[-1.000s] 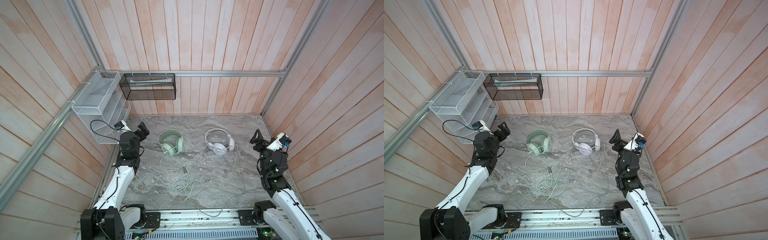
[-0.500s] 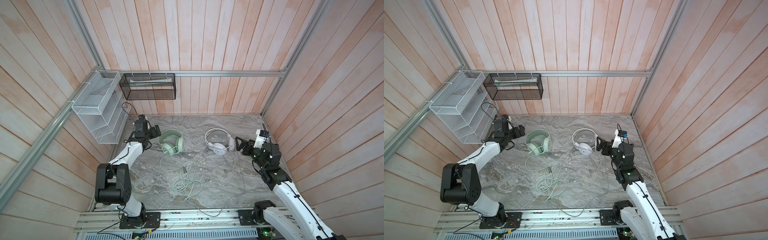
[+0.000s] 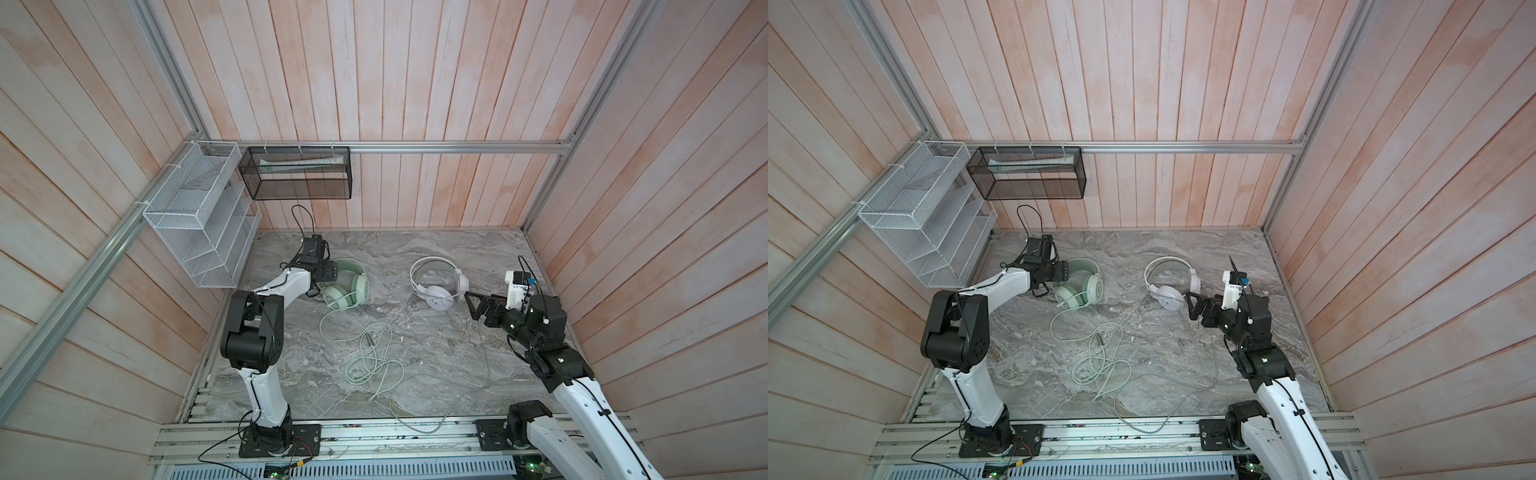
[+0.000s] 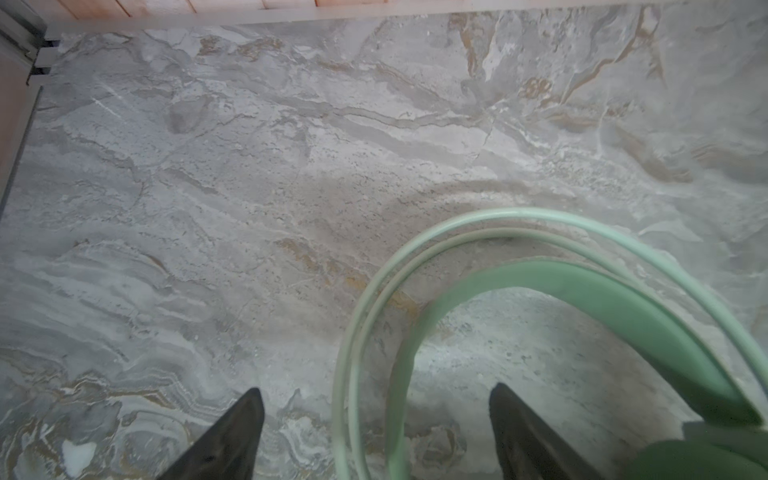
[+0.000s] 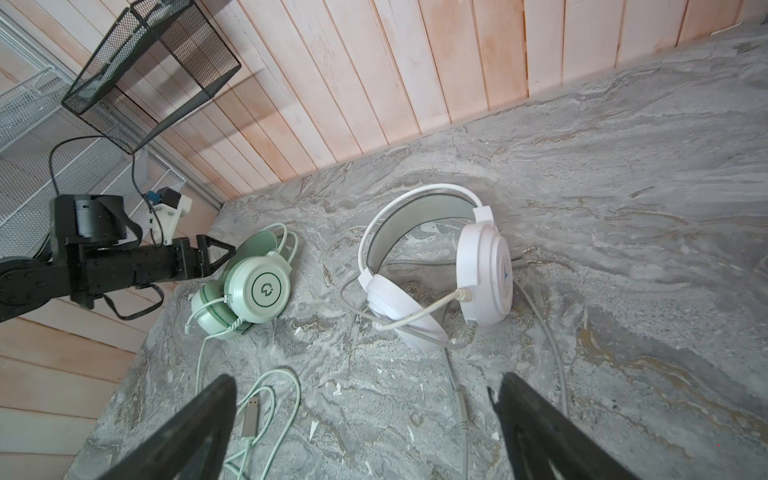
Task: Wrap the headphones
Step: 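Reach the left gripper to the mint-green headset band while the right gripper moves inward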
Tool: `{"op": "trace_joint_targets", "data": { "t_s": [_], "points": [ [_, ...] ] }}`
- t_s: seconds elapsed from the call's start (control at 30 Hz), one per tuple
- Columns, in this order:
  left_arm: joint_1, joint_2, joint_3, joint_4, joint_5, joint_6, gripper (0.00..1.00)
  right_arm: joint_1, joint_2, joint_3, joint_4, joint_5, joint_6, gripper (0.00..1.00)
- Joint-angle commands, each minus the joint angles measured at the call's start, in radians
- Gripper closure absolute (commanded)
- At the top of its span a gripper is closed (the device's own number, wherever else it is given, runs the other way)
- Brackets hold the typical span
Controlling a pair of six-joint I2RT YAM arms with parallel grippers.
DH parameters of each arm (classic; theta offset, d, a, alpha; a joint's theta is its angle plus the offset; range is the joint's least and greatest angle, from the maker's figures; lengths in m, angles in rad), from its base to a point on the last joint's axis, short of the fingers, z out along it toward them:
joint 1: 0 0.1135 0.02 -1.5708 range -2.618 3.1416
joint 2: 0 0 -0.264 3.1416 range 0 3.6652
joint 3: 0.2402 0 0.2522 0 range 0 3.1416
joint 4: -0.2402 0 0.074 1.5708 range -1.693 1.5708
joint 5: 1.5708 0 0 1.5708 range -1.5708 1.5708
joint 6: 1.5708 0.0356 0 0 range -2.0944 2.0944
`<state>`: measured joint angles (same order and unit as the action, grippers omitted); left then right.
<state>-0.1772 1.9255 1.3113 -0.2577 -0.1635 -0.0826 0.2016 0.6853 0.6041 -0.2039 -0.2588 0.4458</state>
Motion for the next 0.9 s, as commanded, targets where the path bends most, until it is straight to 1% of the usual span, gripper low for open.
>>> {"op": "trace_joint_targets", "data": {
  "t_s": [0.0, 0.1, 0.2, 0.33, 0.43, 0.5, 0.67, 0.73, 0.87],
  "points": [
    [0.0, 0.054, 0.053, -0.061, -0.071, 0.026, 0.16, 0.005, -0.031, 0.001, -0.076, -0.046, 0.005, 0.01],
    [-0.002, 0.09, 0.082, -0.081, -0.078, 0.021, 0.18, 0.005, -0.051, 0.005, -0.106, -0.064, 0.007, 0.01],
    [-0.002, 0.12, 0.113, -0.106, -0.085, 0.012, 0.25, 0.006, -0.074, 0.008, -0.127, -0.078, 0.012, 0.02],
    [-0.009, 0.143, 0.127, -0.117, -0.075, 0.012, 0.32, 0.007, -0.097, 0.005, -0.146, -0.082, 0.02, 0.01],
    [-0.014, 0.15, 0.126, -0.121, -0.075, 0.012, 0.4, 0.007, -0.104, -0.002, -0.15, -0.087, 0.027, 0.02],
    [-0.016, 0.151, 0.126, -0.127, -0.077, -0.02, 0.45, 0.008, -0.105, -0.006, -0.15, -0.095, 0.034, 0.01],
    [-0.018, 0.141, 0.128, -0.151, -0.093, -0.043, 0.6, 0.007, -0.106, -0.012, -0.146, -0.106, 0.041, 0.02],
    [-0.018, 0.13, 0.128, -0.159, -0.094, -0.06, 0.67, 0.007, -0.106, -0.012, -0.146, -0.11, 0.043, 0.01],
    [-0.017, 0.111, 0.121, -0.185, -0.09, -0.092, 0.76, 0.007, -0.108, -0.011, -0.142, -0.12, 0.05, 0.01]
  ]
}}
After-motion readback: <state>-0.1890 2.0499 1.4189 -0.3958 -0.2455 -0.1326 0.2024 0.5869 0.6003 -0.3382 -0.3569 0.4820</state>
